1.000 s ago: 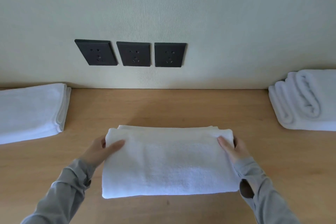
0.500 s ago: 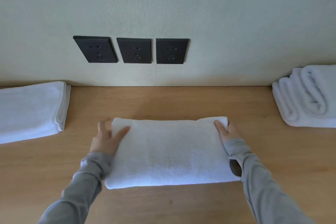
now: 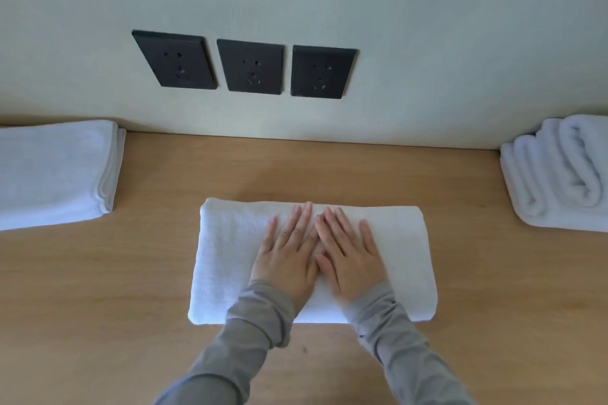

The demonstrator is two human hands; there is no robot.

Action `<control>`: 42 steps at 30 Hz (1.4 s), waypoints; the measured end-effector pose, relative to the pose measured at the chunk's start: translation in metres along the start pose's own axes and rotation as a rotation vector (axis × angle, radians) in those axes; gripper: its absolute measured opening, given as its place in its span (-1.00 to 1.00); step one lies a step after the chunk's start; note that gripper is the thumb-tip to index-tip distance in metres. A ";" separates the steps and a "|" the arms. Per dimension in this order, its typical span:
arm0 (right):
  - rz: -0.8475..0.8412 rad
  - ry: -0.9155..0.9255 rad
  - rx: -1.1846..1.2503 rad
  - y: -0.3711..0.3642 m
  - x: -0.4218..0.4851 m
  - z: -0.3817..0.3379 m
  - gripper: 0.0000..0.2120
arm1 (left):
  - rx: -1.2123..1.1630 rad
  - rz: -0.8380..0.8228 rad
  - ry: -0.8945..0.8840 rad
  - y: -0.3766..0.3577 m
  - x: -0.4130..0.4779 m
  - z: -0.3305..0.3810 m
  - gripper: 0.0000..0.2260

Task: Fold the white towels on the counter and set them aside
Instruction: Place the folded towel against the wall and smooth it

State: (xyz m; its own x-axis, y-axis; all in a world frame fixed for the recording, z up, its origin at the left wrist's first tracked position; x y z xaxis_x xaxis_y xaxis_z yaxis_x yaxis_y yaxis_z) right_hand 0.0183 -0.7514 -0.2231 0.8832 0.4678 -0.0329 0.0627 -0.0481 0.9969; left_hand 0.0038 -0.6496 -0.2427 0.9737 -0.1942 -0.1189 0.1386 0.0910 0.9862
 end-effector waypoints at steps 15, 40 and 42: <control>0.001 -0.260 0.140 -0.019 -0.014 0.086 -0.36 | -0.035 0.039 0.221 -0.003 -0.024 -0.101 -0.34; 0.213 -1.423 1.760 -0.063 -0.153 0.017 -0.50 | -1.744 0.230 1.337 -0.045 -0.144 -0.018 -0.48; 0.247 -1.446 1.938 -0.061 -0.138 0.011 -0.48 | -1.934 0.261 1.362 -0.042 -0.129 -0.017 -0.59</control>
State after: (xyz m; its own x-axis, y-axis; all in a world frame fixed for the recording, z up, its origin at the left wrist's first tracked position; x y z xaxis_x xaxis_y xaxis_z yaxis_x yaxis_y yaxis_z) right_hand -0.1024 -0.8227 -0.2800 0.5166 -0.2634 -0.8147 -0.6109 -0.7801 -0.1351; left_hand -0.1241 -0.6116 -0.2713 0.4027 0.3894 -0.8284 -0.7944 0.5983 -0.1049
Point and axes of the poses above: each hand's wrist, its own x-axis towards the middle knuckle, its own y-axis out of the back of the hand, z = x × y, the point moved 5 cm from there along x, towards the middle knuckle, and after that the axes turned 2 degrees about z, right-handed, at the moved point
